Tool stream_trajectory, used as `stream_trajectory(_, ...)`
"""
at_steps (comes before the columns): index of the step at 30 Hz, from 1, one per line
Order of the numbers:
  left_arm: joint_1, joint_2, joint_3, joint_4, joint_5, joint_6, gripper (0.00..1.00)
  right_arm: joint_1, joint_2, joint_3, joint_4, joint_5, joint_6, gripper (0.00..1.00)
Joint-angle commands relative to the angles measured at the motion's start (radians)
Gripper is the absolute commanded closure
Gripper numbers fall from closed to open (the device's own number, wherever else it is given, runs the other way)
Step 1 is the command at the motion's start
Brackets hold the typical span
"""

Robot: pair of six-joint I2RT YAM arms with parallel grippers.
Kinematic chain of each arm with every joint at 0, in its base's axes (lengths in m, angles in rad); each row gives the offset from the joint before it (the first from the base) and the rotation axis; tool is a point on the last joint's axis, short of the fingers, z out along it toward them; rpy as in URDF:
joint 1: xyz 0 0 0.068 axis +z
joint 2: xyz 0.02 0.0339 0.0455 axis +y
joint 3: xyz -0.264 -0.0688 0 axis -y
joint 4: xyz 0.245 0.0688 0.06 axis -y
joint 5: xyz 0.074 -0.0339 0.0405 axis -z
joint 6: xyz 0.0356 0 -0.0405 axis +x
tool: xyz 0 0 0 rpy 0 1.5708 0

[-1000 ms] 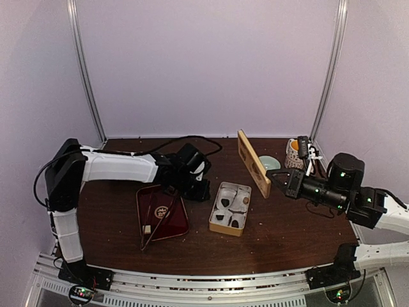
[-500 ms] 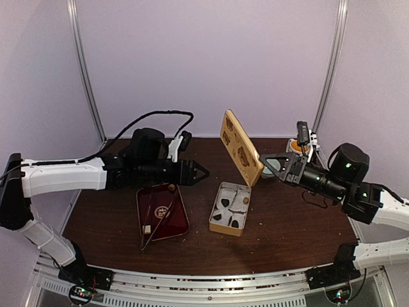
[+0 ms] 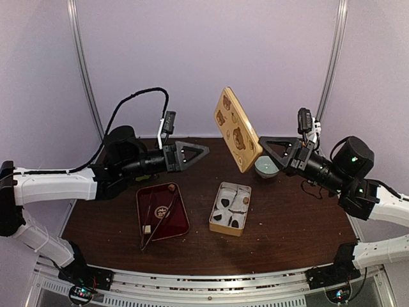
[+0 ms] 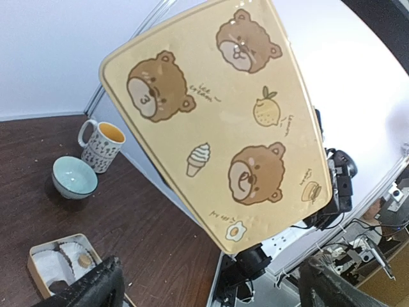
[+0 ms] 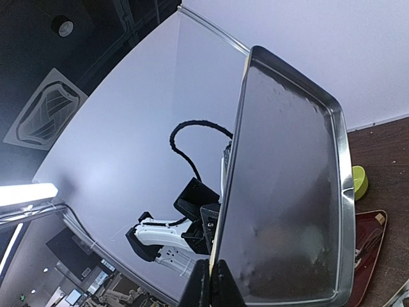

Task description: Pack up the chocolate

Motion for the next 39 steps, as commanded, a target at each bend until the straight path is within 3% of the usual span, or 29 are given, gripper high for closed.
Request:
stream_trajectory(1, 0.007, -0.002, 0.027, 0.136, 0.02, -0.048, 0.02, 0.015, 0.02, 0.048, 0.142, -0.048, 0.044, 1.0)
stream_trajectory(7, 0.02, 0.022, 0.076, 0.126, 0.008, -0.066, 0.03, 0.044, 0.065, 0.074, 0.209, -0.067, 0.055, 1.0)
stream_trajectory(17, 0.022, 0.059, 0.118, 0.225, 0.041, -0.101, 0.14, 0.081, 0.113, 0.082, 0.298, -0.081, 0.101, 1.0)
stream_trajectory(22, 0.022, 0.075, 0.121, 0.26, 0.054, -0.111, 0.23, 0.092, 0.141, 0.073, 0.342, -0.084, 0.125, 1.0)
stream_trajectory(28, 0.022, 0.074, 0.108, 0.327, 0.064, -0.111, 0.26, 0.098, 0.162, 0.062, 0.397, -0.081, 0.157, 1.0)
stream_trajectory(39, 0.022, 0.055, 0.11, 0.323, 0.072, -0.099, 0.56, 0.099, 0.169, 0.046, 0.413, -0.05, 0.178, 1.0)
